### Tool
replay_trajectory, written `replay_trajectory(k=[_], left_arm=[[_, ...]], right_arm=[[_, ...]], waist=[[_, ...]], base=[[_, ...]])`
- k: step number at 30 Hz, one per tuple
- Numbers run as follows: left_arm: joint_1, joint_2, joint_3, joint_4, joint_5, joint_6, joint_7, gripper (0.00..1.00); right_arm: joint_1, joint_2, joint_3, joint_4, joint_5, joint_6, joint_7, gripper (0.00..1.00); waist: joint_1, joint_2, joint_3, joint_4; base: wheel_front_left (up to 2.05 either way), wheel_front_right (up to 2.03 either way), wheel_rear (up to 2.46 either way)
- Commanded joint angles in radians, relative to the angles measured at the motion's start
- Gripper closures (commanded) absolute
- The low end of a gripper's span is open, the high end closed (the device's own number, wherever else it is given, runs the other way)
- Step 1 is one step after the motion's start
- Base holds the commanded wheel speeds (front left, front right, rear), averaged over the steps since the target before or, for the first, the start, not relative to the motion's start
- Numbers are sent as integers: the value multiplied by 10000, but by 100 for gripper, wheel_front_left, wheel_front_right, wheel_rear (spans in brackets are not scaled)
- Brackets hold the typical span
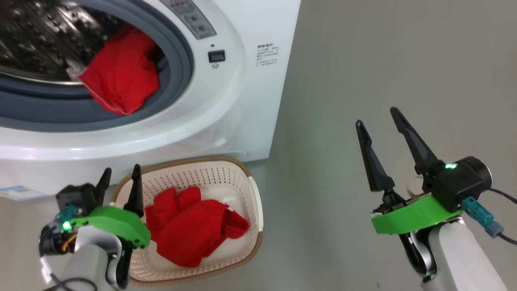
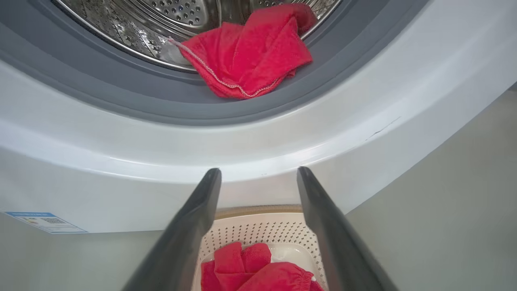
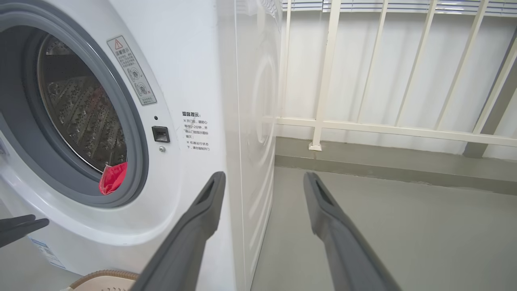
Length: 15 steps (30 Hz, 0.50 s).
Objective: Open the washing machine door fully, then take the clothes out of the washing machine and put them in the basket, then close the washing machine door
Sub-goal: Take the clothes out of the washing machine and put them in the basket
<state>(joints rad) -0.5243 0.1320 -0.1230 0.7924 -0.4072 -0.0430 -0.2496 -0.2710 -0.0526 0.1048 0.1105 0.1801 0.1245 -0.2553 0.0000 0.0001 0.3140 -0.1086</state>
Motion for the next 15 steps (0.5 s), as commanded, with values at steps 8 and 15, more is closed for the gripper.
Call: replay_trajectory(k=[8,15], left_arm=[[1386,54,1275,-2232,667,98,-121,0],[2470,-228,1745,-3764,1263,36,-121,0]], right_arm=[[408,3,-93,-13,-163,62,-65,0],[814,3,-311,143,-249,62,-65,0]], waist=[[0,-1,-1298,206],[0,-1,-2024,271]], base=[[0,0,0],[0,0,0]])
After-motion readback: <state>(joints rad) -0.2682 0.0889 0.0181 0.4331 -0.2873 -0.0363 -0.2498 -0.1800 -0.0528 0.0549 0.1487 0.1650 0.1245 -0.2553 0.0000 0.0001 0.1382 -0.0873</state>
